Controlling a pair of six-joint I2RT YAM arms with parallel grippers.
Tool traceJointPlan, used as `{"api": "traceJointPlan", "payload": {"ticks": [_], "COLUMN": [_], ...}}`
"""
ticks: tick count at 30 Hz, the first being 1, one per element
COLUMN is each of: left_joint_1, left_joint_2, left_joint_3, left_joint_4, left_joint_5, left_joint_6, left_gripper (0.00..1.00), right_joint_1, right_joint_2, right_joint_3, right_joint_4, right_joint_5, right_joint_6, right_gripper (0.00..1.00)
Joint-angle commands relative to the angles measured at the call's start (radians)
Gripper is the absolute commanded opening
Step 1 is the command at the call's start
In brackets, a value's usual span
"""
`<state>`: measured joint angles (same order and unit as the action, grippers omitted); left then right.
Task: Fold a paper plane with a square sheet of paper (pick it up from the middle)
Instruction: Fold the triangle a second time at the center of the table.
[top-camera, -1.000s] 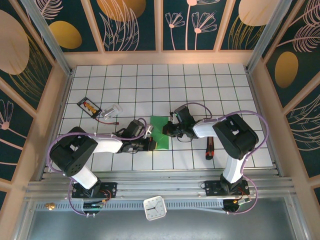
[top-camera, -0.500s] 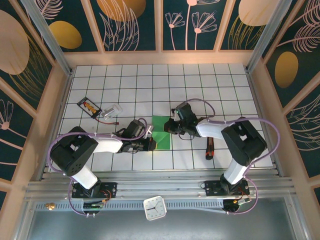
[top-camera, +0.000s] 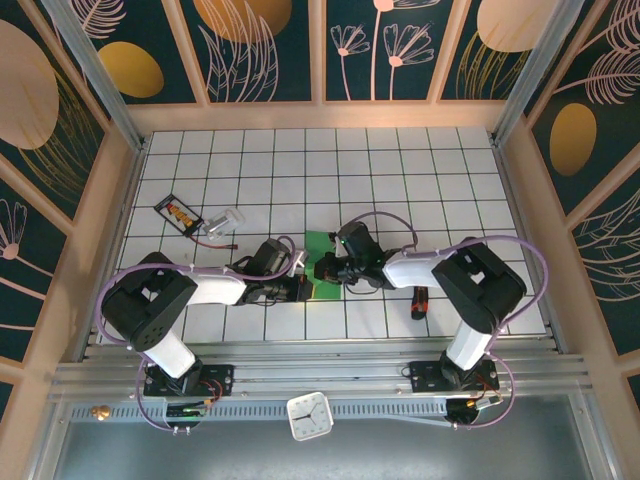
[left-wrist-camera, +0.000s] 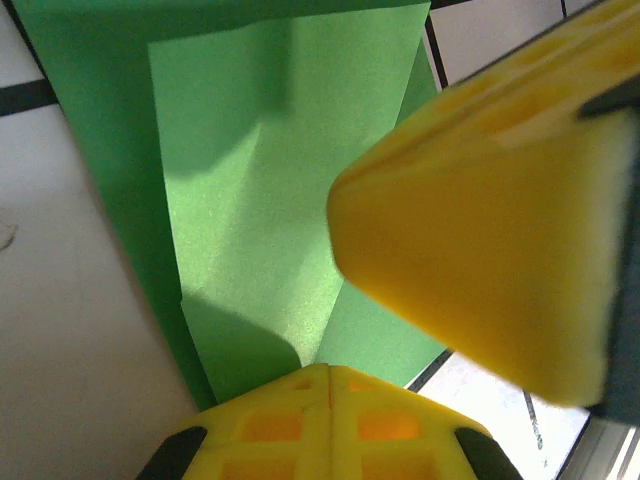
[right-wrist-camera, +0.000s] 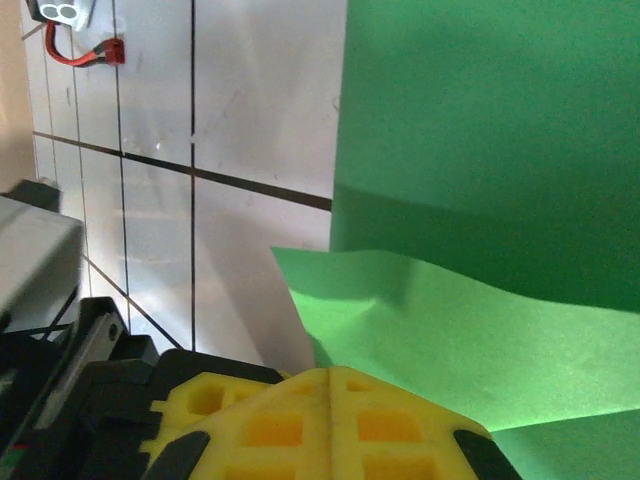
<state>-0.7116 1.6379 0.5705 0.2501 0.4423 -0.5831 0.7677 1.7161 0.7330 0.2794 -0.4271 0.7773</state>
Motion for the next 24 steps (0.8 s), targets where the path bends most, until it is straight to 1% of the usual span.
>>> {"api": "traceJointPlan", "payload": {"ticks": [1, 8, 24], "left_joint_1": [0.006, 0.004, 0.012], "left_joint_2": [0.061, 0.064, 0.07], "left_joint_3": [-0.029, -0.027, -0.035], "left_joint_4": [-0.13, -0.136, -0.149], "left_joint_5": [-0.083, -0.081, -0.076], "left_joint_6": [0.029, 0.032, 0.032], "left_gripper": [0.0, 0.0, 0.0], "right_joint_1": [0.02, 0.005, -0.111], "right_joint_2": [0.031, 0.057, 0.087], "right_joint_3": [-0.023, -0.032, -0.014], "right_joint_4": [0.059, 0.043, -0.047], "right_joint_5": [-0.017, 0.003, 0.021], "right_joint_6": [0.045, 0.031, -0.069], "right_gripper": [0.0, 0.0, 0.0]}}
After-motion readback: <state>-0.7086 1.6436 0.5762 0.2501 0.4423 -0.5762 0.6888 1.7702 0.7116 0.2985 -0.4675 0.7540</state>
